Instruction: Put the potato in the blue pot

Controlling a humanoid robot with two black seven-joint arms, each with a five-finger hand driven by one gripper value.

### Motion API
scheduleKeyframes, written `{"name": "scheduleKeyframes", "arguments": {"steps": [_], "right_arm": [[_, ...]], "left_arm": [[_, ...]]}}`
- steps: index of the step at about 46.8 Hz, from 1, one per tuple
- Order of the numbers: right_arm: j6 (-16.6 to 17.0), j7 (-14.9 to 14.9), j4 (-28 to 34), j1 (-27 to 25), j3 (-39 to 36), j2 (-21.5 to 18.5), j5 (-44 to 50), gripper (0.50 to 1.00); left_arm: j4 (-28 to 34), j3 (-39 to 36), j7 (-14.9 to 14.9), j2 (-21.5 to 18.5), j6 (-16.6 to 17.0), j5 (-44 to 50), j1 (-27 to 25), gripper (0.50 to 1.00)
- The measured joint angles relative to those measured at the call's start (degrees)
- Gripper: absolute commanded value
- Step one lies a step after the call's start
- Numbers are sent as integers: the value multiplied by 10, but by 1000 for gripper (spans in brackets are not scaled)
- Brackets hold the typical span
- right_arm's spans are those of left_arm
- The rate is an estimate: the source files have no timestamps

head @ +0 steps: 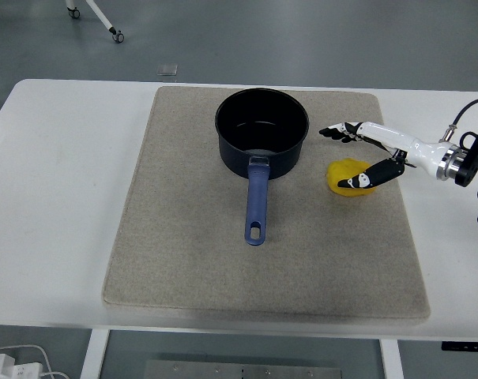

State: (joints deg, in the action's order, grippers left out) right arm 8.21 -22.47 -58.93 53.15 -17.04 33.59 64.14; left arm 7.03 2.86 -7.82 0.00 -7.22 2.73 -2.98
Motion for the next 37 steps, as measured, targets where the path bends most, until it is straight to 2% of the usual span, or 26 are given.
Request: {"name": "scheduleKeyframes", "arguments": {"steps": [7, 11, 37], "right_arm": [[-25, -30, 21, 3, 26, 0, 2, 924], [-28, -35, 24, 3, 30, 0, 2, 921], [-28, -37, 24, -2, 42, -1, 2, 917]], "left_arm": [[0, 0, 0, 0, 0, 0, 0, 999], [1, 0, 0, 0, 0, 0, 0, 999], [0, 1, 0, 0, 0, 0, 0, 999]]}}
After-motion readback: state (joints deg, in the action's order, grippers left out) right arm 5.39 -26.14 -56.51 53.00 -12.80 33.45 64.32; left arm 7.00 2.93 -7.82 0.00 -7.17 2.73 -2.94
